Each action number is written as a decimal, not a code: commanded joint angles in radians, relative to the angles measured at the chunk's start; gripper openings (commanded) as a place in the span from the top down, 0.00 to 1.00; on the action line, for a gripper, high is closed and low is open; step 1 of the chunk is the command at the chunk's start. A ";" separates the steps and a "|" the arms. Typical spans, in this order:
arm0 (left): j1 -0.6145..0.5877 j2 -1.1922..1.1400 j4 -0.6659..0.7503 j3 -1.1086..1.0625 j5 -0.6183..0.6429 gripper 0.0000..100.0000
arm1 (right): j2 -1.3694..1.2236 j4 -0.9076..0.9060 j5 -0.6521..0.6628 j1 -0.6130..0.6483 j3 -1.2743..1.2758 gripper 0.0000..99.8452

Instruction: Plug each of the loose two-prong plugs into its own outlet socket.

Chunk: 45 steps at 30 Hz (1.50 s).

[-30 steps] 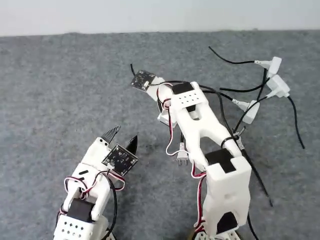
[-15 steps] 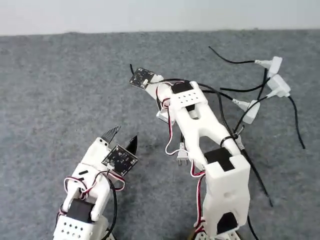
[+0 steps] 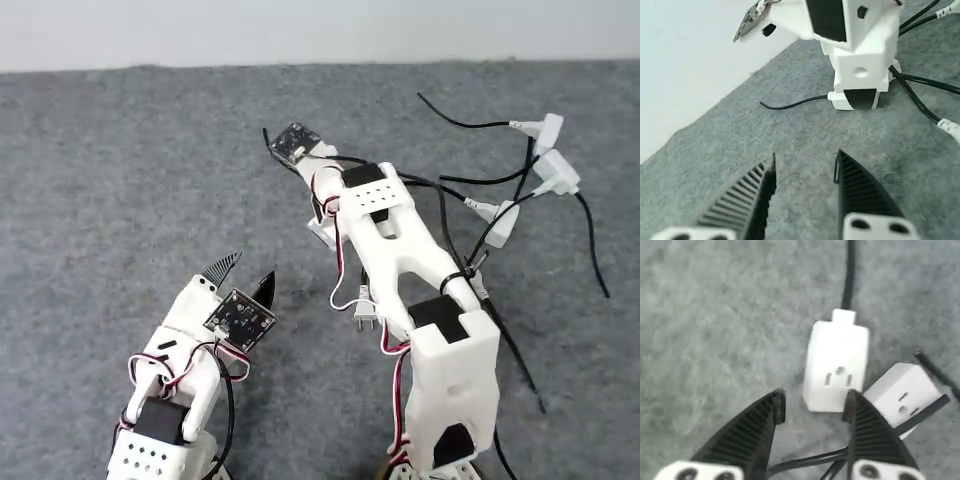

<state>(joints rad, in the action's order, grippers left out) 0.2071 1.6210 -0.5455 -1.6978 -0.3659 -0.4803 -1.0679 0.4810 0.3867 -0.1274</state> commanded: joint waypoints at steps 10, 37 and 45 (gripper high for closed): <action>0.011 0.014 -0.006 0.008 -0.008 0.82 | -0.002 0.035 0.123 0.005 -0.040 0.67; -0.210 0.021 0.114 0.010 0.175 0.84 | -0.174 -0.156 0.129 0.038 -0.204 0.99; -0.377 0.021 0.158 0.030 0.324 0.83 | 0.013 -0.344 0.126 0.206 -0.132 0.99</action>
<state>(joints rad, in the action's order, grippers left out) -0.1488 1.6226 -0.4196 -1.6978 -0.0637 -0.5892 -1.3610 0.5961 0.5079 -0.2900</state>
